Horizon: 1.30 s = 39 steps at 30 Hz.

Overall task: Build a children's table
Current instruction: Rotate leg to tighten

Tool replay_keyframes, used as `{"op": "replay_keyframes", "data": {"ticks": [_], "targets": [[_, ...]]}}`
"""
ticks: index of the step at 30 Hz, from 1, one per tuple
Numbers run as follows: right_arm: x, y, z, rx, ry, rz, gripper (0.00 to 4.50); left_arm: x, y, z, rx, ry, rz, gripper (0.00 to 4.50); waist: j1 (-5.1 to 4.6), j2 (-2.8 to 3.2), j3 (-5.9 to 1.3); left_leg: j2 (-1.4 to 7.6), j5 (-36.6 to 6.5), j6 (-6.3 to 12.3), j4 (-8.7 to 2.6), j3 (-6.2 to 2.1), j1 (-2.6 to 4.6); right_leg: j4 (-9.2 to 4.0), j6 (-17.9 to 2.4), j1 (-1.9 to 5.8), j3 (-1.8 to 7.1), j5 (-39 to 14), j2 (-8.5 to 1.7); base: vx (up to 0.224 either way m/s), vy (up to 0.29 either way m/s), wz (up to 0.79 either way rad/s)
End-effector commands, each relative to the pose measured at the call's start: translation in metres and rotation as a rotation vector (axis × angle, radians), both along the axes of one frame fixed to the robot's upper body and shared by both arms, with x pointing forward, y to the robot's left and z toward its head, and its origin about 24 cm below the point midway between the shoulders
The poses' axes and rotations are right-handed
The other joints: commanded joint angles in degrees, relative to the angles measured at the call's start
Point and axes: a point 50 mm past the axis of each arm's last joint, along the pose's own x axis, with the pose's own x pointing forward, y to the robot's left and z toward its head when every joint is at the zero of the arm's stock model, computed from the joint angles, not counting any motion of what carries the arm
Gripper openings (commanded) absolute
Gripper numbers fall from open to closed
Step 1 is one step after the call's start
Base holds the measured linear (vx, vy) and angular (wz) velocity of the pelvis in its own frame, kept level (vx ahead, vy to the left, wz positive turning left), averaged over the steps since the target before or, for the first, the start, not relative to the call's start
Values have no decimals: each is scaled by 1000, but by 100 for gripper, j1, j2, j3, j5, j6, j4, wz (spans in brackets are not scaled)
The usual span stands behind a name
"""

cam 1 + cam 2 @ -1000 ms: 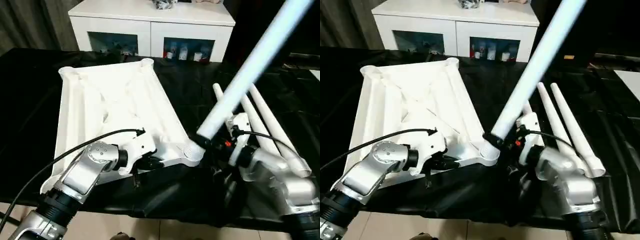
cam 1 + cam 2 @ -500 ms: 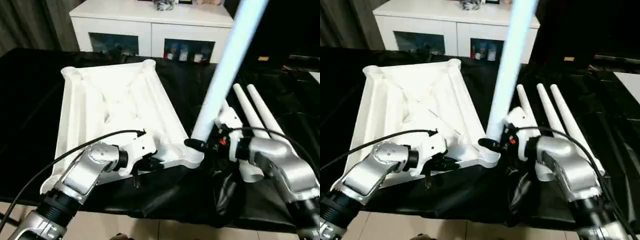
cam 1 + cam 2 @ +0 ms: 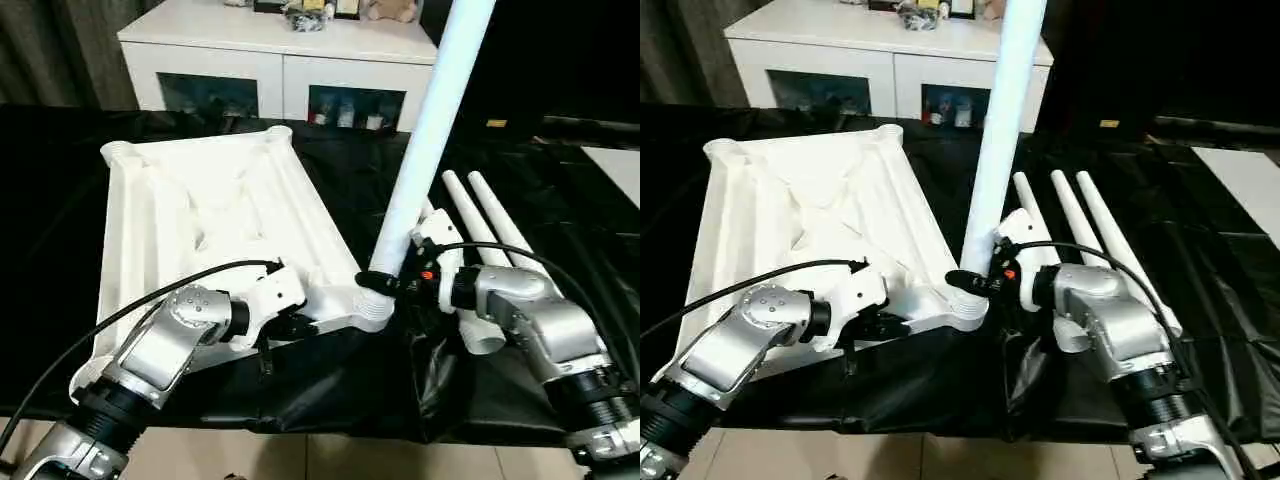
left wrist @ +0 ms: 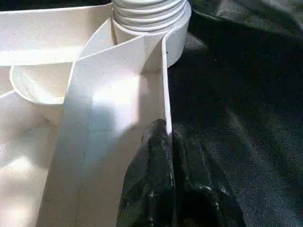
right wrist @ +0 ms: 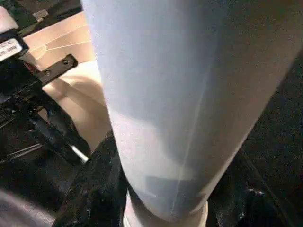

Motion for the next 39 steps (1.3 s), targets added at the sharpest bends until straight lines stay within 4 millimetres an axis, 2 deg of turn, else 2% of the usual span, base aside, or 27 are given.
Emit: {"op": "replay_keyframes", "data": {"ticks": [1, 3, 4, 5, 6, 7, 8, 9, 10, 11, 12, 13, 14, 15, 16, 17, 18, 20, 21, 22, 24, 26, 30, 32, 34, 37, 39], "targets": [[-8, -22, -58, -185, 196, -206, 185, 14, 10, 12, -25, -91, 115, 0, -54, 76, -179, 261, -3466, -428, -559, -254, 170, -612, -610, -23, 125, -3556, -296, 0, 0, 0], [-5, -21, -60, -191, 188, -250, 185, 17, 11, 11, -20, -94, 147, 0, -103, 79, -146, 240, -3704, -456, -542, -283, 219, -695, -473, -55, 36, -3944, -286, -26, 2, -5], [-1, -19, -63, -201, 176, -318, 185, 23, 11, 9, -12, -102, 223, 0, -152, 108, -148, 245, -3903, -489, -563, -351, 219, -727, -325, 24, -71, -4123, -280, -46, 20, -18], [-1, -19, -63, -201, 176, -318, 185, 23, 11, 9, -12, -102, 223, 0, -213, 144, -129, 265, -4099, -514, -604, -379, 229, -739, -320, 45, -141, -4046, -264, -46, 20, -18], [7, -13, -67, -206, 164, -427, 185, 31, 8, 6, 1, -104, 340, 0, -281, 280, -70, 369, -4874, -608, -890, -430, 178, -625, -369, 255, -395, -3419, -125, 0, 0, 0], [13, -6, -69, -207, 159, -488, 185, 35, 1, 5, -3, -91, 417, 0, -79, 336, -44, 586, -5467, -630, -1448, -355, -350, 553, -567, 775, -307, -1889, -31, -112, 1, 9], [16, -1, -70, -199, 160, -524, 185, 35, -5, 4, -6, -73, 443, 0, 188, 306, -75, 587, -5375, -482, -1505, -154, -458, 801, -497, 789, -236, -1364, 20, -112, 1, 9], [17, 2, -71, -192, 163, -546, 185, 35, -8, 3, -6, -65, 451, 0, 267, 114, -165, 353, -4092, -390, -1181, 153, 24, 565, -348, 337, 187, -2660, -56, -99, -85, 23], [18, 3, -71, -187, 166, -559, 185, 34, -11, 3, -5, -59, 455, 0, 61, -271, -224, 135, -3080, -416, -288, 21, 424, -221, -40, -124, 293, -4558, -319, -17, -136, 2], [22, 10, -71, -180, 165, -596, 185, 35, -22, 4, -20, -53, 473, 0, 50, -237, -122, -111, -840, -128, 562, -395, 171, -892, -193, -167, 611, -6540, -839, -17, -136, 2], [25, 14, -72, -178, 165, -620, 185, 35, -30, 5, -31, -50, 487, 0, 124, -84, -220, -107, -454, -125, 540, -589, -140, -686, -349, 244, 672, -6091, -992, 31, -38, -41], [28, 19, -72, -173, 174, -665, 185, 36, -42, 7, -49, -47, 511, 0, 105, -139, -105, 0, -477, -271, 313, -536, -259, -598, -393, 299, 422, -5651, -904, 25, 53, -23], [33, 28, -72, -168, 190, -715, 185, 36, -63, 10, -70, -45, 517, 0, 22, 99, -158, 276, -2033, -711, -367, -575, -1, -209, -850, 131, 74, -3198, -272, 25, 53, -23], [34, 30, -72, -163, 198, -731, 185, 35, -69, 11, -77, -43, 514, 0, -8, 185, -260, 306, -2460, -757, -435, -578, 122, -129, -1109, 175, 99, -1836, -220, -52, 33, 14], [34, 30, -72, -163, 198, -731, 185, 35, -69, 11, -77, -43, 514, 0, -35, 176, -245, 289, -2537, -683, -480, -539, 103, -147, -1189, 200, 98, -1553, -226, -56, 10, 11], [37, 35, -71, -161, 204, -746, 185, 35, -81, 14, -87, -44, 516, 0, -54, 158, -189, 251, -2846, -496, -525, -452, 108, -321, -1135, 213, 87, -2180, -282, -56, 10, 11], [37, 35, -71, -161, 204, -746, 185, 35, -81, 14, -87, -44, 516, 0, -54, 158, -189, 251, -2846, -496, -525, -452, 108, -321, -1135, 213, 87, -2180, -282, 0, 0, 0], [41, 40, -70, -170, 206, -769, 185, 37, -83, 16, -94, -41, 557, 0, -64, 124, -164, 210, -3256, -501, -524, -471, 147, -512, -704, 180, 34, -3466, -357, 0, 0, 0], [41, 40, -70, -170, 206, -769, 185, 37, -83, 16, -94, -41, 557, 0, -68, 128, -176, 209, -3184, -492, -554, -495, 101, -547, -538, 225, 16, -3620, -379, 0, 0, 0], [42, 40, -69, -194, 186, -761, 185, 38, -79, 15, -85, -44, 561, 0, -62, 103, -189, 212, -3078, -473, -567, -489, 81, -570, -495, 242, 13, -3594, -388, 0, 0, 0], [42, 40, -70, -198, 185, -763, 185, 38, -76, 15, -77, -49, 562, 0, -25, 145, -237, 260, -2574, -416, -614, -468, 61, -547, -646, 287, 3, -2786, -410, 0, 0, 0], [45, 41, -69, -197, 174, -763, 185, 37, -69, 14, -64, -56, 566, 0, -26, 139, -211, 274, -2401, -414, -646, -438, 28, -510, -801, 283, -1, -2338, -381, 0, 0, 0], [48, 45, -64, -167, 149, -747, 185, 38, -67, 14, -66, -63, 563, 0, -26, 133, -195, 271, -2670, -449, -635, -411, 72, -554, -771, 238, 11, -2756, -419, 0, 0, 0], [53, 49, -55, -121, 106, -709, 241, 39, -65, 14, -68, -76, 561, 0, -27, 127, -186, 271, -2750, -436, -629, -397, 90, -577, -746, 215, 9, -2900, -422, 0, 0, 0], [55, 50, -50, -103, 79, -693, 255, 40, -63, 14, -64, -87, 560, 0, -30, 126, -188, 278, -2722, -429, -631, -398, 79, -578, -743, 219, 13, -2912, -419, 0, 0, 0], [61, 49, -37, -74, -4, -639, 288, 42, -57, 16, -61, -106, 552, 0, 28, 97, -252, 310, -1795, -269, -620, -321, 5, -448, -1014, 273, 49, -1848, -401, 0, 0, 0], [64, 47, -29, -49, -51, -602, 302, 42, -54, 18, -58, -118, 540, 0, 32, 97, -231, 321, -1916, -199, -618, -273, 42, -462, -1113, 216, 49, -1937, -384, 0, 0, 0]]}}
